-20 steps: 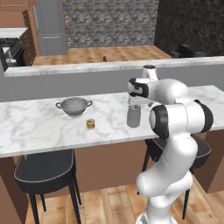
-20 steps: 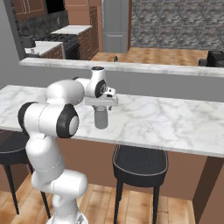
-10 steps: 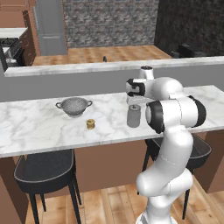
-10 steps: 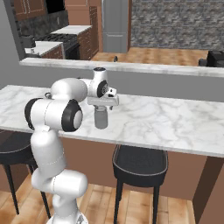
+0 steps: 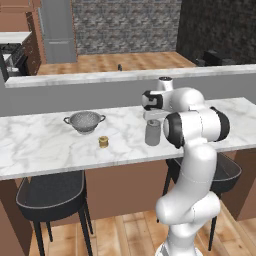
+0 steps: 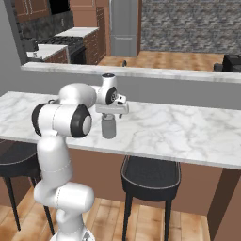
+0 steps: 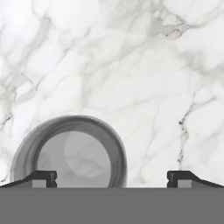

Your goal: Pick the candle and jar from the dining table and place them in the open cabinet. Close the cabinet after placing the objects.

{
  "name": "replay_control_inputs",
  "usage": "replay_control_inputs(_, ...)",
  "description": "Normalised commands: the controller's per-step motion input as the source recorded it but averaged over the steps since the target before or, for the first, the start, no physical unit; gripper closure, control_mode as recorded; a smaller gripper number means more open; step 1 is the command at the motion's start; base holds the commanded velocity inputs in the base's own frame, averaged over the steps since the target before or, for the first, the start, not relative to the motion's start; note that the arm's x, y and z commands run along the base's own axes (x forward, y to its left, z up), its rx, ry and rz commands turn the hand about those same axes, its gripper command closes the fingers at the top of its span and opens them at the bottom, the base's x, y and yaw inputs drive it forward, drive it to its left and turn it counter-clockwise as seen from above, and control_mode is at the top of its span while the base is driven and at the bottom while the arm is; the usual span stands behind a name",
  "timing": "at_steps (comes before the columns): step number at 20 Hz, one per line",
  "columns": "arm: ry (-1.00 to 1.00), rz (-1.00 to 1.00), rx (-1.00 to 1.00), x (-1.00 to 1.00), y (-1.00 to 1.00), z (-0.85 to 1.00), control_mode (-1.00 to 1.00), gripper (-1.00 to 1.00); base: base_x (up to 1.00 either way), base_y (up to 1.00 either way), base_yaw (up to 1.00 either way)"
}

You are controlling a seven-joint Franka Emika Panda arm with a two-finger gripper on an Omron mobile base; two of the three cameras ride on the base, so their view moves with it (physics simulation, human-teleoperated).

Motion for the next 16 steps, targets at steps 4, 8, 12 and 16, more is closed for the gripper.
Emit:
replay_control_inputs(4, 0.0, 0.0, 0.0, 0.14, 0.0, -0.14, -1.0, -1.0, 0.0, 0.0, 0.0)
replay_control_inputs(8, 0.0, 0.0, 0.0, 0.06, 0.0, -0.13, -1.0, -1.0, 0.0, 0.0, 0.0)
replay_control_inputs(12, 0.0, 0.0, 0.0, 0.0, 0.0, -0.06, -1.0, -1.0, 0.0, 0.0, 0.0)
replay_control_inputs(16, 0.0, 0.0, 0.0, 0.0, 0.0, -0.13, -1.0, -1.0, 0.0, 0.0, 0.0)
